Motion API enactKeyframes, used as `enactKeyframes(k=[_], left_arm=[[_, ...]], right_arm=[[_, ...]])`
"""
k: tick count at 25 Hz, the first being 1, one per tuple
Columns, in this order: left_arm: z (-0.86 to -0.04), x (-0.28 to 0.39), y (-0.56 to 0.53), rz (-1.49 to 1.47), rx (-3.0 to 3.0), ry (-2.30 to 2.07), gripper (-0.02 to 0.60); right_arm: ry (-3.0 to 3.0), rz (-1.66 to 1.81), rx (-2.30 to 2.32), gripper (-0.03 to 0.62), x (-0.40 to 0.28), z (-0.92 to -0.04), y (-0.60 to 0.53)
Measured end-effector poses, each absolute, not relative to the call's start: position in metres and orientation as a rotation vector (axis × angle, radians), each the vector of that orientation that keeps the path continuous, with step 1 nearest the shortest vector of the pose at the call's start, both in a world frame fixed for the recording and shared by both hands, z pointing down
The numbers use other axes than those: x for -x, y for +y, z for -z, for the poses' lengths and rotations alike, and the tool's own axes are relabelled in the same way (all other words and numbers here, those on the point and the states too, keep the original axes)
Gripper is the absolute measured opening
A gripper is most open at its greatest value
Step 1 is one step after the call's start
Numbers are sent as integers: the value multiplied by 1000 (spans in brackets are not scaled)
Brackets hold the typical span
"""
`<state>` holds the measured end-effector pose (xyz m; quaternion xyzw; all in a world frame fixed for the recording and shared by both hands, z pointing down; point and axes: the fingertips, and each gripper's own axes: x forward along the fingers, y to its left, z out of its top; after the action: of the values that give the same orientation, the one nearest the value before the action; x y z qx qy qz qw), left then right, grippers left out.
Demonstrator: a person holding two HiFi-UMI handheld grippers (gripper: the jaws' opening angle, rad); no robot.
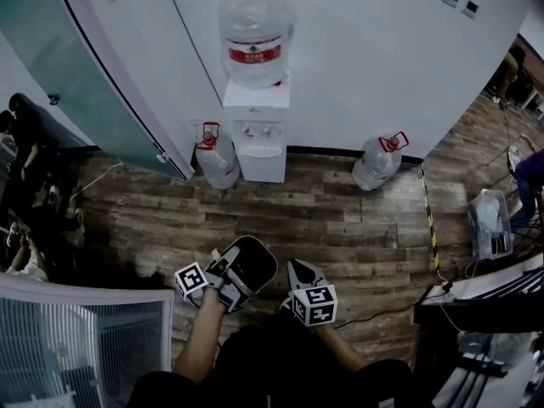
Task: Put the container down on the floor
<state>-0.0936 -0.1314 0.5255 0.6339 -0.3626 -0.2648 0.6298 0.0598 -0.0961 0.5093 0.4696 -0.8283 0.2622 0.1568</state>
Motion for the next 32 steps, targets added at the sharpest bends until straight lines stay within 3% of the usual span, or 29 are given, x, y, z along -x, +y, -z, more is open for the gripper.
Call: enactKeyframes(k=[32], left_arm=[[-558, 77, -326, 406, -1504, -702, 12]], right_arm=[[-2250, -778, -1452, 9, -51, -521, -281]])
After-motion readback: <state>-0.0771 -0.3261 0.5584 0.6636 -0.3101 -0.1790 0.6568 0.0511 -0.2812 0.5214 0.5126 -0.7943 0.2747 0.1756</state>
